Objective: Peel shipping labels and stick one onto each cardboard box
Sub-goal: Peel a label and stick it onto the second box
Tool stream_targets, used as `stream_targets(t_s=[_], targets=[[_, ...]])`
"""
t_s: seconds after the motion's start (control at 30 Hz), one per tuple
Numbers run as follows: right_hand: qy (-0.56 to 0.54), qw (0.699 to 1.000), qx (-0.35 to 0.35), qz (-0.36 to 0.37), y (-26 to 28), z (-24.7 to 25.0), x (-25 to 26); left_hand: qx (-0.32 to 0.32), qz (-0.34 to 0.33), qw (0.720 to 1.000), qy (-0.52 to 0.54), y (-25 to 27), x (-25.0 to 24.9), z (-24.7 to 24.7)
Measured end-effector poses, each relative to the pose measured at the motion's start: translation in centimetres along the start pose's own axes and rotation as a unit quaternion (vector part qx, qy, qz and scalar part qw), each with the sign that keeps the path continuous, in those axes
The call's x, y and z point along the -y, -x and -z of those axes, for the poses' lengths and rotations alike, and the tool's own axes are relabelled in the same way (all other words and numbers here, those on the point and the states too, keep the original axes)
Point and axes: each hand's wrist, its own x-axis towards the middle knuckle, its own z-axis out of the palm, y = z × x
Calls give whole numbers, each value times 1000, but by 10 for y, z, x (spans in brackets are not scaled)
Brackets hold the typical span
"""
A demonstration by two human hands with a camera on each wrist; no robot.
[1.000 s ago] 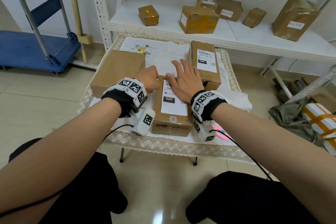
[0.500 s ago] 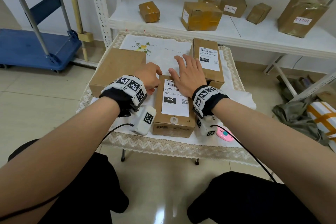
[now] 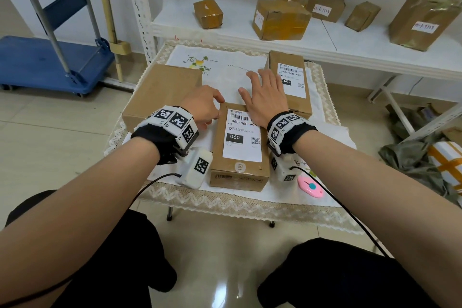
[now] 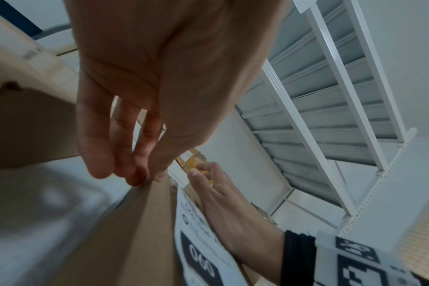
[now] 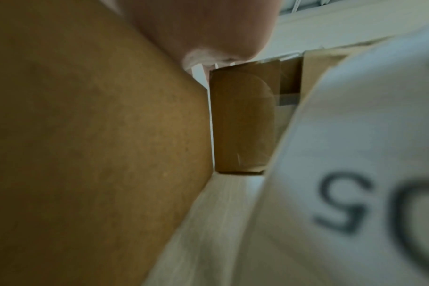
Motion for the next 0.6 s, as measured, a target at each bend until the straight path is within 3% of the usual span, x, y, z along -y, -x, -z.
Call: stream_targets(t_s=[0.13,0.3,0.6], targets=[[6,1000,-21,3,1,4,0,-9,-25,1000,-13,2,0,2],[-30,998,-50,24,10,11,5,-74,-93,991,-63,6,-1,-4],[-43,996,-61,55,28,15,11,-74,-43,995,47,8,-9,-11]])
